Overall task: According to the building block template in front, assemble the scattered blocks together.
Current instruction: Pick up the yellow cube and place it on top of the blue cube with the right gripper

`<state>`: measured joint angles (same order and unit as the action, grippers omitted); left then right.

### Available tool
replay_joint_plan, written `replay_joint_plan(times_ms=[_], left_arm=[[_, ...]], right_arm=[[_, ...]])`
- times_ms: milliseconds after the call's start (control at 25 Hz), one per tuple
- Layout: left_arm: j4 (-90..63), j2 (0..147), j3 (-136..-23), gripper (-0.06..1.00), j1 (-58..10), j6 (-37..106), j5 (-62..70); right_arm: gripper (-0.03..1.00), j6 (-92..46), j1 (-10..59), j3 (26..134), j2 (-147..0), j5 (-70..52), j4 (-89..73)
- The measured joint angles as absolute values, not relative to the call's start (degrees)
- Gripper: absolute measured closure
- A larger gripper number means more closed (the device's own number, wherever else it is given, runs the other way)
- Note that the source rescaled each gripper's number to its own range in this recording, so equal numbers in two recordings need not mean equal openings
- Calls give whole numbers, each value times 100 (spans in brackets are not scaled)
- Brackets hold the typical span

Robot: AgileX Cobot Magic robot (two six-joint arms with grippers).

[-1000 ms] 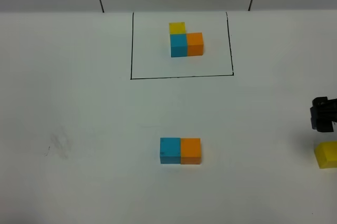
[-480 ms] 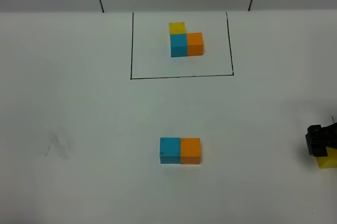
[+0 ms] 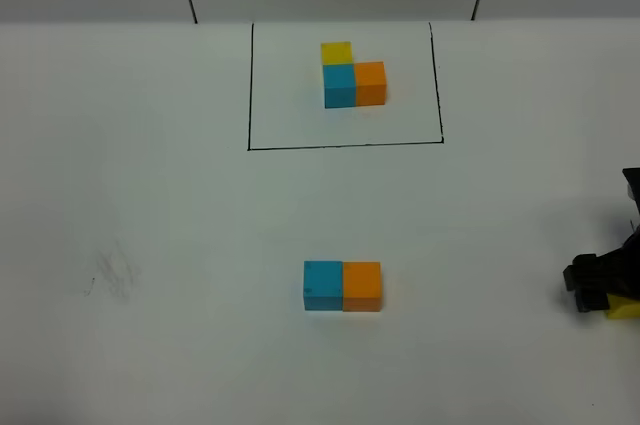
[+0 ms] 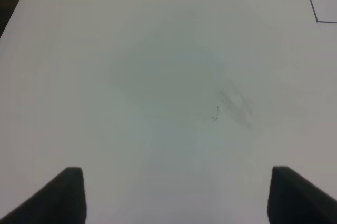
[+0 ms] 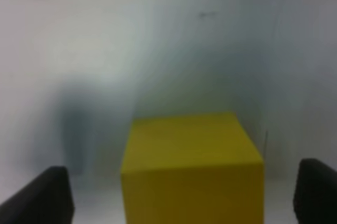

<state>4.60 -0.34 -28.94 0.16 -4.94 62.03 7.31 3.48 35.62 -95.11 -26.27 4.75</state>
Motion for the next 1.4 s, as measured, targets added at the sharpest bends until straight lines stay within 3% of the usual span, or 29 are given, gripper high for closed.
replay_joint_plan(times_ms=[40,120,400,720,960,1240,1400], left_arm=[[460,-34,-2894,35,16,-494,6203],[460,-34,-2894,35,16,-494,6203],[460,-34,-2894,35,16,-494,6203],[460,-34,-2894,35,16,-494,6203],[460,-34,-2894,35,16,-489,6203],[460,-34,-2894,35,16,-489,6203],[460,-34,-2894,35,16,-489,6203]], right_arm=[[38,731,348,3562,-9538,-2591,472],[75,731,348,3562,-9558,-2529,472],[76,731,496,3736,-9137,-2611,346],[76,1483,1409,5047,-8903,-3239,-203],[76,2238,2401,6207,-9789,-3430,-205],[76,4423,3449,7762,-11131,-4644,763],[76,4893,3930,8598,-11576,-5278,1194]])
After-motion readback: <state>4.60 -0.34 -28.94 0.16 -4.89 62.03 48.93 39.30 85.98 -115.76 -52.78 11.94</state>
